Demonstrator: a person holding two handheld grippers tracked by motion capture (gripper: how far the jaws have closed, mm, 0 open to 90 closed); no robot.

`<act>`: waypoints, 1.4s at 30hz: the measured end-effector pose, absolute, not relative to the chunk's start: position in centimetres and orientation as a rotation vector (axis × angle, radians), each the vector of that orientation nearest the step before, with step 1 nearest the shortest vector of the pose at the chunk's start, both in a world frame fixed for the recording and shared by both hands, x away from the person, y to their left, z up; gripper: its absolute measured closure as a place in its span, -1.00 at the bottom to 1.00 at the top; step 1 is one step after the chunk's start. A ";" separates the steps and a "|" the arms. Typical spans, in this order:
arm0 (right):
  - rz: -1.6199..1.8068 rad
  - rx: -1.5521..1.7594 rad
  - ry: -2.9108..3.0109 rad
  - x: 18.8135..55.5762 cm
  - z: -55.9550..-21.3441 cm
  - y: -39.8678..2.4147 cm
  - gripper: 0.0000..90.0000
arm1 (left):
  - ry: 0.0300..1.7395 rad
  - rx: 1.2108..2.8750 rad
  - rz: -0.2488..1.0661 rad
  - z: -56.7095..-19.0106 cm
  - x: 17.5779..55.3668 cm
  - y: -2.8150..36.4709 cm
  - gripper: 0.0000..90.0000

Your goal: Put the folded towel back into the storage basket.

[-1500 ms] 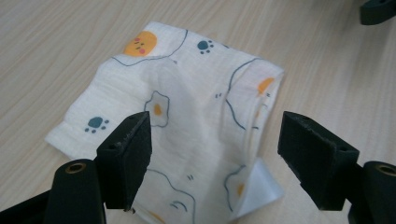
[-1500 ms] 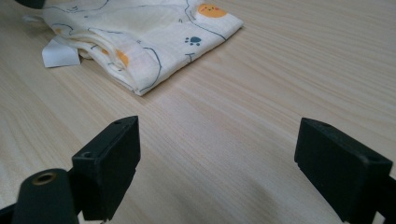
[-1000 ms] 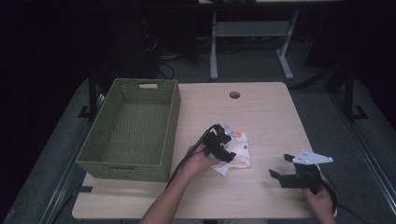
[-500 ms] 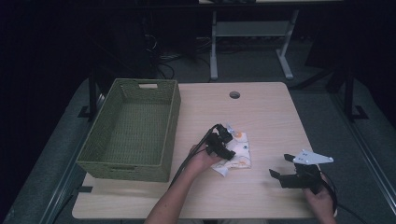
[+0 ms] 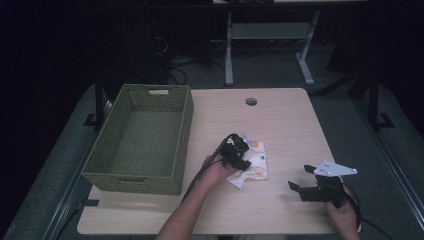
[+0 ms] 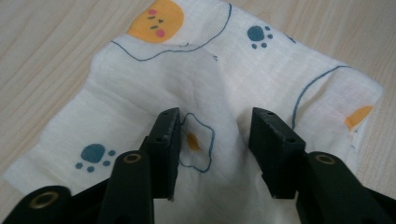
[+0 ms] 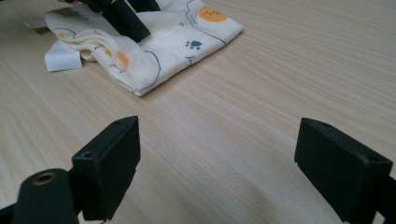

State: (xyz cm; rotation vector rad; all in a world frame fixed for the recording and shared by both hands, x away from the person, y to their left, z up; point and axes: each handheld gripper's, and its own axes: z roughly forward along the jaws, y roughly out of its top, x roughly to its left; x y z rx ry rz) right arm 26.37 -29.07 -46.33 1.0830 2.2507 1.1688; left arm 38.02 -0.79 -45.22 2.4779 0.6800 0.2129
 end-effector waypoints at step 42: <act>1.169 1.093 2.244 26.4 -46.3 -29.3 -0.69 | 0.746 2.326 0.106 -39.6 37.5 2.1 0.84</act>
